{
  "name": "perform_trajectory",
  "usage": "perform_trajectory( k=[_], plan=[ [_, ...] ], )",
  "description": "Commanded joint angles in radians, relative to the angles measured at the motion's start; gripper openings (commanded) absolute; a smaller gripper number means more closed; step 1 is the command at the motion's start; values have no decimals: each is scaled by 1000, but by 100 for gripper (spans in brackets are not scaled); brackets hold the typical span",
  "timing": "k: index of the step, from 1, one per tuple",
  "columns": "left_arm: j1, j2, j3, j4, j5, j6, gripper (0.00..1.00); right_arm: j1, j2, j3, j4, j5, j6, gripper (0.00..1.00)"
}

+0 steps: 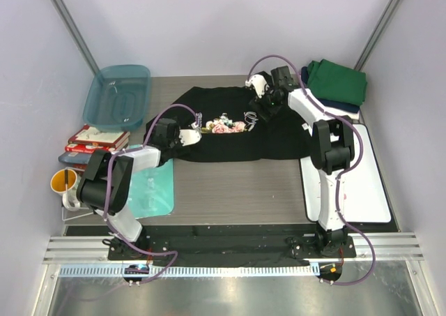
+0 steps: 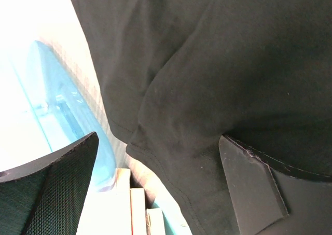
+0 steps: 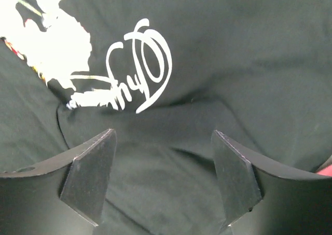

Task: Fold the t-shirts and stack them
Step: Fold the flattened tshirt in 1/3 of the way

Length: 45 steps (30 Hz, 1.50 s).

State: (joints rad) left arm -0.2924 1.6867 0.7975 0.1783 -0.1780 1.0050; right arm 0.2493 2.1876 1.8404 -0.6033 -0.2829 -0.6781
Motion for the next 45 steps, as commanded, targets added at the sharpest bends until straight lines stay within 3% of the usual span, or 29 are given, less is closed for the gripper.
perform_trajectory(
  k=[1, 13, 16, 20, 24, 37, 45],
  plan=[
    [1, 76, -6, -63, 9, 7, 100, 7, 34, 34, 19, -58, -9, 77],
    [1, 31, -18, -214, -55, 127, 100, 8, 37, -33, 8, -68, -60, 63],
    [1, 27, -30, -232, -63, 139, 100, 7, 44, -36, 11, -65, -58, 49],
    [1, 34, -49, -257, -77, 158, 100, 8, 47, -35, 10, -44, -58, 18],
    [1, 47, -46, -266, -90, 159, 100, 7, 26, -33, 13, -12, -63, 1],
    [1, 50, -15, -296, -95, 164, 100, 34, -222, -193, -102, -4, -97, 1],
    [1, 56, 12, -310, -101, 162, 100, 82, -290, -361, -194, 1, -124, 1]
  ],
)
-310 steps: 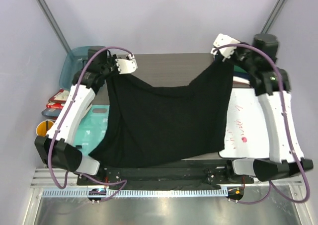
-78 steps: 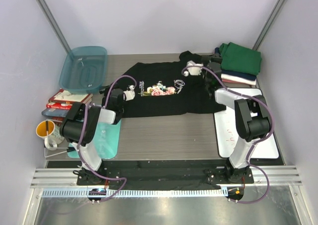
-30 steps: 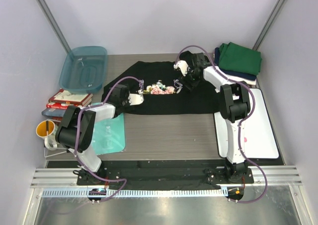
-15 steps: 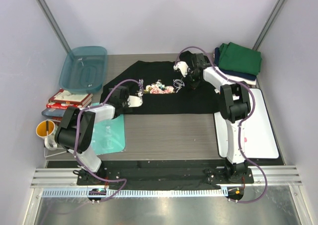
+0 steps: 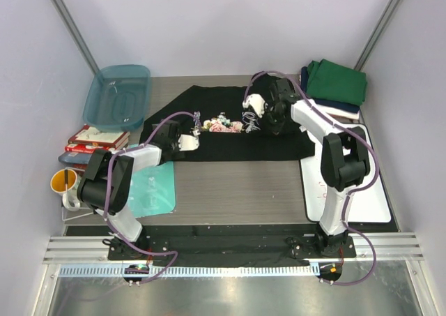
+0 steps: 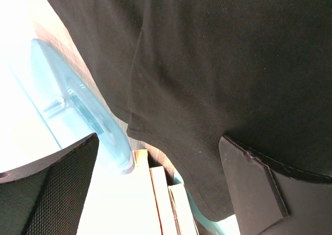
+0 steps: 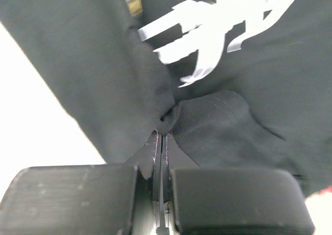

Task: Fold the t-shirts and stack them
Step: Fold the flattened tshirt in 1/3 of the way

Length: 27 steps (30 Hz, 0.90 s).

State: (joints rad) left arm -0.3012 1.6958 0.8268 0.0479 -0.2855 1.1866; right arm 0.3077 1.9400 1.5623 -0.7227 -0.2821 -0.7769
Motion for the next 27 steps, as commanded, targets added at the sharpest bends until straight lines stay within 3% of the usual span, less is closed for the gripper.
perform_trajectory(
  k=[1, 5, 9, 12, 18, 27],
  plan=[
    [11, 45, -17, -184, 5, -18, 100, 28, -44, -106, -78, 0, -28, 1],
    [11, 42, -11, -192, -1, -10, 100, 56, -46, -224, -87, 12, -56, 7],
    [13, 41, -3, -198, 0, -12, 100, 68, -62, -248, -110, 15, -91, 32],
    [13, 47, 3, -201, 2, -16, 100, 65, -88, -220, -100, 20, -93, 39],
    [13, 48, 5, -204, 3, -25, 100, 48, -81, -102, -103, 11, -93, 42],
    [13, 59, 12, -204, 5, -30, 100, 27, 52, 77, -109, -38, -64, 43]
  ],
)
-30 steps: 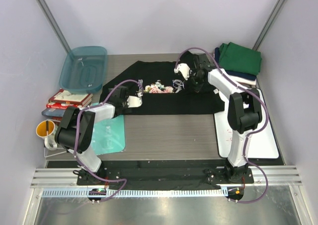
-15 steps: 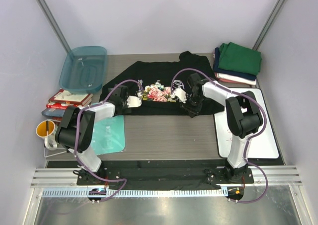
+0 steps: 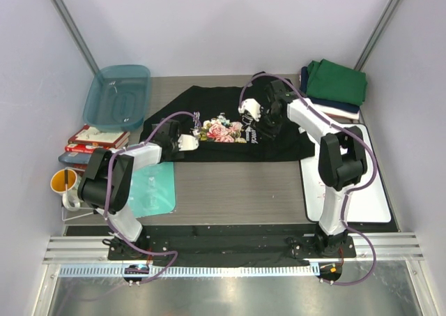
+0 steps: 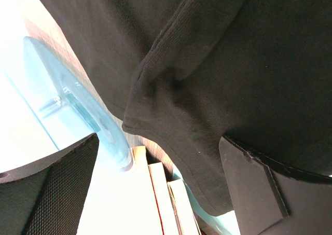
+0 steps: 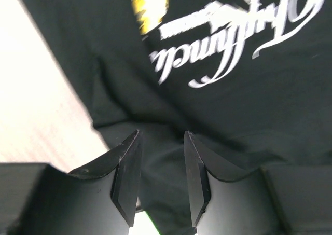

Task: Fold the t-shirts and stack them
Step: Fold the flattened tshirt in 1/3 of the way

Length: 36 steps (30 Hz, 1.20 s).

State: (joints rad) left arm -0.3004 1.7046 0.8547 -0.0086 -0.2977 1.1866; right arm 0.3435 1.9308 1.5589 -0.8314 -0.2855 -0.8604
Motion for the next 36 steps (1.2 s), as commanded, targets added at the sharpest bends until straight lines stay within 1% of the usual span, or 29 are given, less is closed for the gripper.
perform_trajectory(
  k=[1, 9, 14, 17, 21, 23, 24, 26, 27, 36],
  plan=[
    [12, 52, -14, -148, 19, -30, 100, -14, 88, 105, -8, -38, 21, 43],
    [15, 69, -14, -137, 17, -30, 100, -23, 152, 141, -11, -15, 27, 43],
    [20, 76, -13, -134, 20, -28, 100, -24, 126, 139, -52, -12, 12, 44],
    [20, 82, -6, -131, 20, -31, 100, -26, 109, 136, -74, -11, 8, 42],
    [20, 86, -3, -129, 22, -31, 100, -26, 103, 115, -112, -11, -2, 36],
    [20, 86, -3, -129, 22, -33, 100, -26, 99, 99, -114, -6, -5, 29],
    [20, 84, -3, -128, 22, -32, 100, -26, 97, 89, -114, -4, -6, 15],
    [21, 82, -3, -128, 23, -30, 100, -26, 94, 86, -113, -4, -3, 3],
    [20, 86, -2, -128, 23, -28, 100, -26, 92, 87, -114, -4, -2, 1],
    [20, 101, 10, -133, 26, -39, 100, -17, 102, 162, -68, 8, 3, 1]
  ],
)
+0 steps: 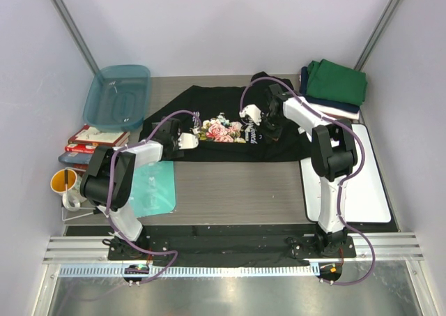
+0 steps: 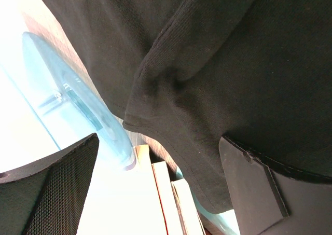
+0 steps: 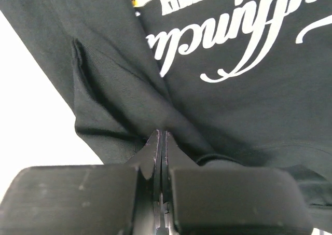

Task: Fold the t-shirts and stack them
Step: Fold the flattened tshirt in 1/3 of the way

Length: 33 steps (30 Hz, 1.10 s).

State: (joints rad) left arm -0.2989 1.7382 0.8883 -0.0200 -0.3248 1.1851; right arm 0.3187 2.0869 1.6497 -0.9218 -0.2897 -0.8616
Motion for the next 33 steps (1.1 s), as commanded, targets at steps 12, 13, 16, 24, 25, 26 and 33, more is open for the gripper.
perform_trajectory(
  k=[12, 13, 16, 24, 25, 26, 33],
  plan=[
    [18, 64, -23, -129, 55, -53, 100, 48, -34, 113, 199, 52, 26, 1],
    [18, 66, -22, -129, 55, -56, 100, 52, -34, 107, 215, 60, 26, 1],
    [18, 73, -19, -129, 56, -61, 100, 69, -28, 93, 294, 107, 24, 1],
    [18, 81, -23, -130, 53, -70, 100, 106, 4, 73, 561, 262, 41, 1],
    [18, 83, -23, -132, 52, -70, 100, 108, 10, 64, 619, 282, 47, 1],
    [18, 83, -23, -130, 52, -74, 100, 112, 22, 59, 647, 332, 55, 1],
    [15, 96, -20, -135, 47, -82, 100, 138, 52, 7, 830, 501, 66, 61]
  ],
)
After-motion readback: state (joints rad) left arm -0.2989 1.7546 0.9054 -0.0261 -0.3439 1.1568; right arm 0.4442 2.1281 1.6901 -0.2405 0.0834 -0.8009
